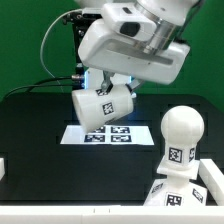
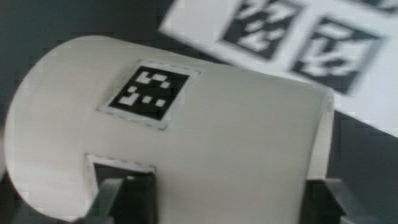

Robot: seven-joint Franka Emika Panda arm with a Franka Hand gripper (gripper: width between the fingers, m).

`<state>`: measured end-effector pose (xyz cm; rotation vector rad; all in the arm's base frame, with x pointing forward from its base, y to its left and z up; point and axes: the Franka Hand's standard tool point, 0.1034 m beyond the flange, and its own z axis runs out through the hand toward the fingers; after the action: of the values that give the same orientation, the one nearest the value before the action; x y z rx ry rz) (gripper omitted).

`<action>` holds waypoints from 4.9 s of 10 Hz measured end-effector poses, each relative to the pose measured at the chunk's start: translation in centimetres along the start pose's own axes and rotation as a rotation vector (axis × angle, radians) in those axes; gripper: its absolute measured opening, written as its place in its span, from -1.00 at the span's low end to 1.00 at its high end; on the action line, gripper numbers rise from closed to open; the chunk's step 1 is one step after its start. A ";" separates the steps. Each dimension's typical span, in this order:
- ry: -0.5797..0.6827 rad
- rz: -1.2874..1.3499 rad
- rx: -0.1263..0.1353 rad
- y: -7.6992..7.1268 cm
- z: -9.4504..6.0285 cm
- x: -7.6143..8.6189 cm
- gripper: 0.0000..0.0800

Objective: Assemble lamp

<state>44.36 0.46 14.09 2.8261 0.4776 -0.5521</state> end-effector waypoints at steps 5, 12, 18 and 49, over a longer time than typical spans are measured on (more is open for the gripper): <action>0.083 0.143 0.413 2.7 -2.4 -0.6 -0.14; 0.084 0.133 0.462 3.0 -0.9 -1.3 -0.14; 0.237 0.277 0.966 3.7 -1.1 2.3 -0.14; 0.367 0.666 0.912 5.3 4.2 5.4 0.73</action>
Offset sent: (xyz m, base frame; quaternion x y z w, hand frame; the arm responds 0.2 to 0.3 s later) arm -0.0054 -0.0091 0.0207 0.2175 0.0612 0.0692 0.9717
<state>49.54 -4.10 8.93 3.6213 -0.8911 -0.0958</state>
